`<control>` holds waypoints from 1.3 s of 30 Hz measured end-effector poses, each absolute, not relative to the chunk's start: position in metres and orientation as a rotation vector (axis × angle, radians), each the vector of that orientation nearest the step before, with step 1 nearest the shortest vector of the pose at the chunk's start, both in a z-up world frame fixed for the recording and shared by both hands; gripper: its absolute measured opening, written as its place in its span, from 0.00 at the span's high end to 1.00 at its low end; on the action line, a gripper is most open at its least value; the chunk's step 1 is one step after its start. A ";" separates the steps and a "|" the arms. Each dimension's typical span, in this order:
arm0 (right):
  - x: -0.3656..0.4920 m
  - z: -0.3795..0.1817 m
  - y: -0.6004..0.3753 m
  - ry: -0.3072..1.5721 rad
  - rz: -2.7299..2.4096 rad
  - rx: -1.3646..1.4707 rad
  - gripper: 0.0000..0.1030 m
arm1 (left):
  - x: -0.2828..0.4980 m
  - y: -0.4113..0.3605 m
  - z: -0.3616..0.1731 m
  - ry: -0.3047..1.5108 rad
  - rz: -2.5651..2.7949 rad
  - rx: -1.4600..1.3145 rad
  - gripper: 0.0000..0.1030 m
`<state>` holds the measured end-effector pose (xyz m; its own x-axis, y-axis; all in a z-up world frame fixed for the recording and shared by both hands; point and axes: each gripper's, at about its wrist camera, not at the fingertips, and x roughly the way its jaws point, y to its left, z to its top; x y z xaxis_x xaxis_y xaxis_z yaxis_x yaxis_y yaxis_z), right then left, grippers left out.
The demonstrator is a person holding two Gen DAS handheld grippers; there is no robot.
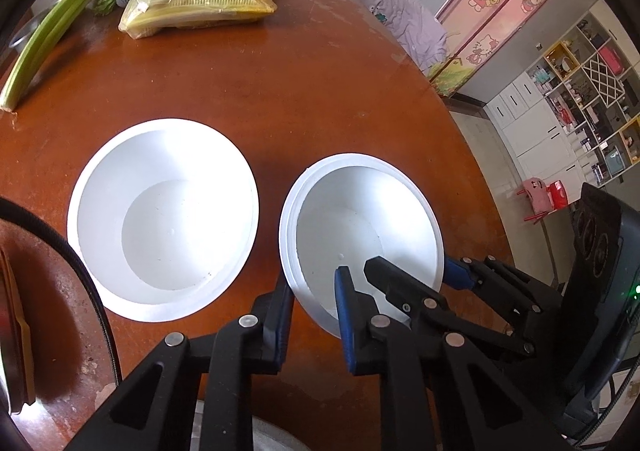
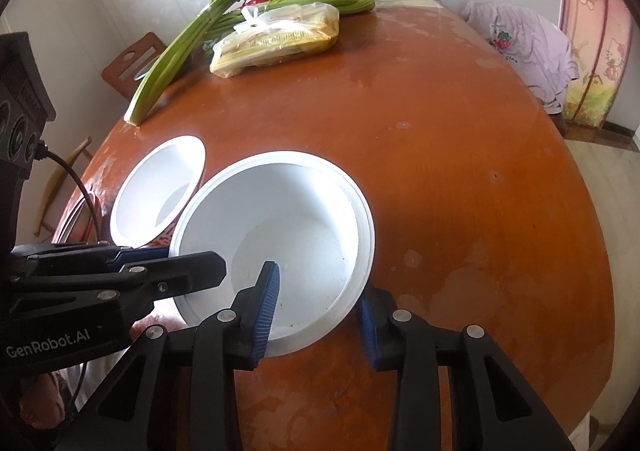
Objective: Organize plates and bowls
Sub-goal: 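Lift and carry the white bowl over the steel bowl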
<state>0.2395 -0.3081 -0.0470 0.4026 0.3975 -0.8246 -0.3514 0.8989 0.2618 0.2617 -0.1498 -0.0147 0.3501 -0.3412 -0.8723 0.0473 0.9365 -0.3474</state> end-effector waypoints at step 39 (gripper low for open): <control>0.141 0.020 -0.265 0.889 0.513 0.022 0.62 | 0.173 -0.086 0.040 1.010 -0.260 -0.247 0.81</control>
